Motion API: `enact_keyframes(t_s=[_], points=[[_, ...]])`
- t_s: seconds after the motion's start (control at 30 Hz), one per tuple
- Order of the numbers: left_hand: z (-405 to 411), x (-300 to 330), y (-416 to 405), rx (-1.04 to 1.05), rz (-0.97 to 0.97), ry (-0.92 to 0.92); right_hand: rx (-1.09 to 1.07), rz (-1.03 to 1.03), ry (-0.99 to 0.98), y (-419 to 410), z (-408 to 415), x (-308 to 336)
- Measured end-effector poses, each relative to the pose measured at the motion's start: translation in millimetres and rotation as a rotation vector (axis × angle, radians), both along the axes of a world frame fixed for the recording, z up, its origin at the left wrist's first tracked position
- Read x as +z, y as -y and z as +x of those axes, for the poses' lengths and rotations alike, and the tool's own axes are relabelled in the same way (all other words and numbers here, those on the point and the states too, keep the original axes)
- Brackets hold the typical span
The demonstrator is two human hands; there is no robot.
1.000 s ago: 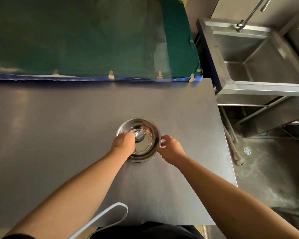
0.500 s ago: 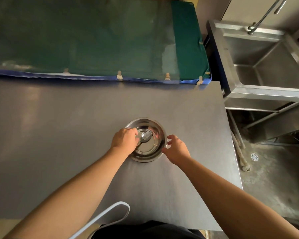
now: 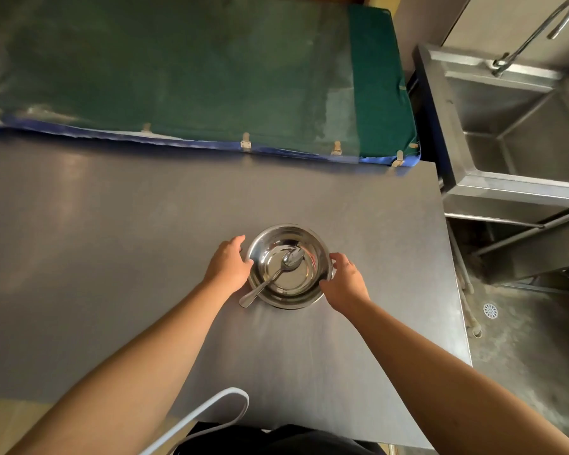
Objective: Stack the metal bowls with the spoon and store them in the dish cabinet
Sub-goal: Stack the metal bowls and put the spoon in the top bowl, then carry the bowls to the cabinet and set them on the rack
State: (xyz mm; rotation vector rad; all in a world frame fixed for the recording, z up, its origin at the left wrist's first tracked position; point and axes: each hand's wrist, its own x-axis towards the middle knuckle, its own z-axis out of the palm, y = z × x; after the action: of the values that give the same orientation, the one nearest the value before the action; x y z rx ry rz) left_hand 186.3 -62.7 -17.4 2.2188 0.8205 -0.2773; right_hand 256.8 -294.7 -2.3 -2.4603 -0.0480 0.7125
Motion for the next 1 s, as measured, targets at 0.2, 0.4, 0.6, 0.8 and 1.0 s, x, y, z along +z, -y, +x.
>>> enact_keyframes(t_s=[0.2,0.4,0.6,0.8,1.0], points=[[4.5,-0.6,-4.9,0.119,-0.277,0.011,-0.182,0.048,-0.091,-4.5,-3.6,-1.7],[5.5,5.7,-7.0,0.127,-0.392,0.026,-0.34,0.162,-0.169,-4.6,-9.7,0.9],[5.3,16.8,-12.6,0.103,-0.496,0.033,-0.431,0.251,-0.172,-0.4,-24.3,15.9],[13.5,45.3,-11.7,0.045,-0.617,0.061,-0.522,0.401,-0.121,18.8,-32.4,48.0],[25.0,96.0,17.6,-0.043,-0.764,0.131,-0.587,0.539,-0.03,61.6,-42.2,94.0]])
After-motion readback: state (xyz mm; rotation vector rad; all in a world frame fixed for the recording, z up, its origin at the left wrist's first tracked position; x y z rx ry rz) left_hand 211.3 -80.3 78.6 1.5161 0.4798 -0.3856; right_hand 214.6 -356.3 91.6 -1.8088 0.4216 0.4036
